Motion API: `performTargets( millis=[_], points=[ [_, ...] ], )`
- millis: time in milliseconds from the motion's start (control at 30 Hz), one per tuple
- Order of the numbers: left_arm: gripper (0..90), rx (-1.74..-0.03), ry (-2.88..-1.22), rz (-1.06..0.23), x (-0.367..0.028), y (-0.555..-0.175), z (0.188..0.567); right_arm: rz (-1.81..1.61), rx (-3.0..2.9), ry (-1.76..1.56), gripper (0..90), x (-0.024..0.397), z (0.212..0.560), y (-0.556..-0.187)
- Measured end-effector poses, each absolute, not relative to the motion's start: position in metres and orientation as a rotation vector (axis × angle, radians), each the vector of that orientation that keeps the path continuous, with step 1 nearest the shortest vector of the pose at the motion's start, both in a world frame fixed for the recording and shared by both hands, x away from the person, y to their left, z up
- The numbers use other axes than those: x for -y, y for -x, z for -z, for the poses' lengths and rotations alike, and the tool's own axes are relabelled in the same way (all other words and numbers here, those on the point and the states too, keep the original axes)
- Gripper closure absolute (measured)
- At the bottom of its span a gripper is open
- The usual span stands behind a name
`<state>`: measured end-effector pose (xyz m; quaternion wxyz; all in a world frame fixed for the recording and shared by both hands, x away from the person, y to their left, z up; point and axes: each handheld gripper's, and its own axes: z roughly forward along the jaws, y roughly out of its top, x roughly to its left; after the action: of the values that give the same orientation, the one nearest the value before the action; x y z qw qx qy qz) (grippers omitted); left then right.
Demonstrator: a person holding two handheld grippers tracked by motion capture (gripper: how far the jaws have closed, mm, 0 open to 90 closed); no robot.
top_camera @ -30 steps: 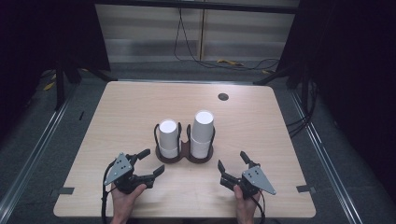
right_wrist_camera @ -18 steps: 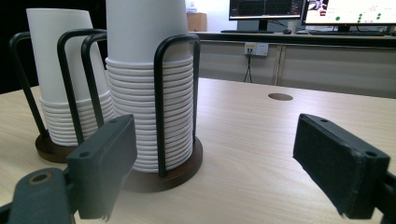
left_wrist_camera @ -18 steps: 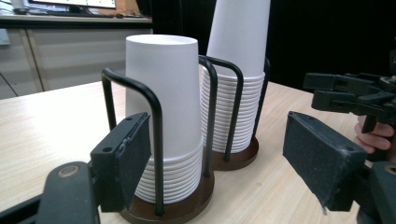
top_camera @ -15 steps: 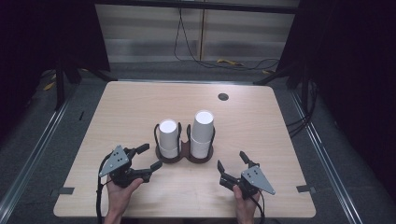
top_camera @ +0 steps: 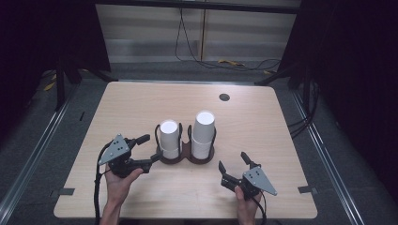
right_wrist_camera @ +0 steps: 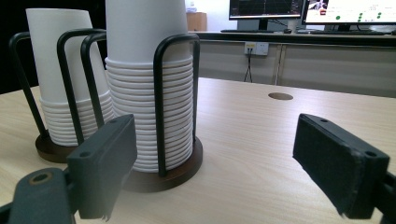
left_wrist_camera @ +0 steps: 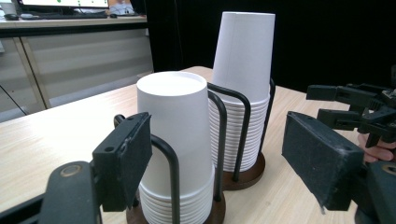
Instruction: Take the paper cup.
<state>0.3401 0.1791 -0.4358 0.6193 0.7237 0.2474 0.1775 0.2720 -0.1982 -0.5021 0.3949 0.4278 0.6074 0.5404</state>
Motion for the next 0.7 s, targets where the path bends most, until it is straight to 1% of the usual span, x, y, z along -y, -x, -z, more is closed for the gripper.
performTargets(
  millis=[333, 567, 700],
  points=[
    [24.4, -0.551, -1.712, -0.412, -0.177, -0.348, 0.419, -1.371, -1.541, -1.084, 13.4, 0.198, 0.502, -0.272],
    [24.6, -0.564, -1.716, -0.356, -0.175, -0.363, 0.408, -1.376, -1.537, -1.092, 13.3, 0.198, 0.502, -0.272],
    [24.6, -0.553, -1.735, -0.345, -0.170, -0.369, 0.403, -1.377, -1.540, -1.087, 13.3, 0.198, 0.502, -0.273]
  ],
)
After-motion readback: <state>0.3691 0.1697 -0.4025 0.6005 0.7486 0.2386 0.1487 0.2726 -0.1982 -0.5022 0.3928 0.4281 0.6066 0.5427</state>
